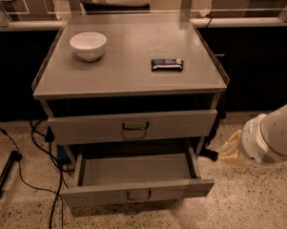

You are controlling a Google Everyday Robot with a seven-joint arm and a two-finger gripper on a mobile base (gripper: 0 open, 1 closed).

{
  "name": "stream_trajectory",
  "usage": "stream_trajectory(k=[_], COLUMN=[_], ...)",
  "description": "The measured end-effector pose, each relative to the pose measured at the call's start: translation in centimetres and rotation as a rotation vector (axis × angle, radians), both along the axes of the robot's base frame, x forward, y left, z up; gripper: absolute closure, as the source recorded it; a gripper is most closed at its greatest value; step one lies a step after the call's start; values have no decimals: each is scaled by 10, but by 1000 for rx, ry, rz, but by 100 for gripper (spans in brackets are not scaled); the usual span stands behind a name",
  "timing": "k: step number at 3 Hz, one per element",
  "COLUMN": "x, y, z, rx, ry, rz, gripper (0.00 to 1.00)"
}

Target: Close middle drawer

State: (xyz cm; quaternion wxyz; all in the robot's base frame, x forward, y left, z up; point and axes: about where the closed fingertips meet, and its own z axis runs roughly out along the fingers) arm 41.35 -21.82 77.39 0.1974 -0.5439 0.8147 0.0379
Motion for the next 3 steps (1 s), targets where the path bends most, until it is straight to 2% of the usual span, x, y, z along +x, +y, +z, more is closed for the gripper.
stream_trajectory(k=[1,2,3], x=[-5,-15,-28], y=[-11,-18,-14], z=[-56,-126,-204], rx=[17,76,156], ry=[5,29,105], rz=[-2,-14,-14], gripper=[100,100,100])
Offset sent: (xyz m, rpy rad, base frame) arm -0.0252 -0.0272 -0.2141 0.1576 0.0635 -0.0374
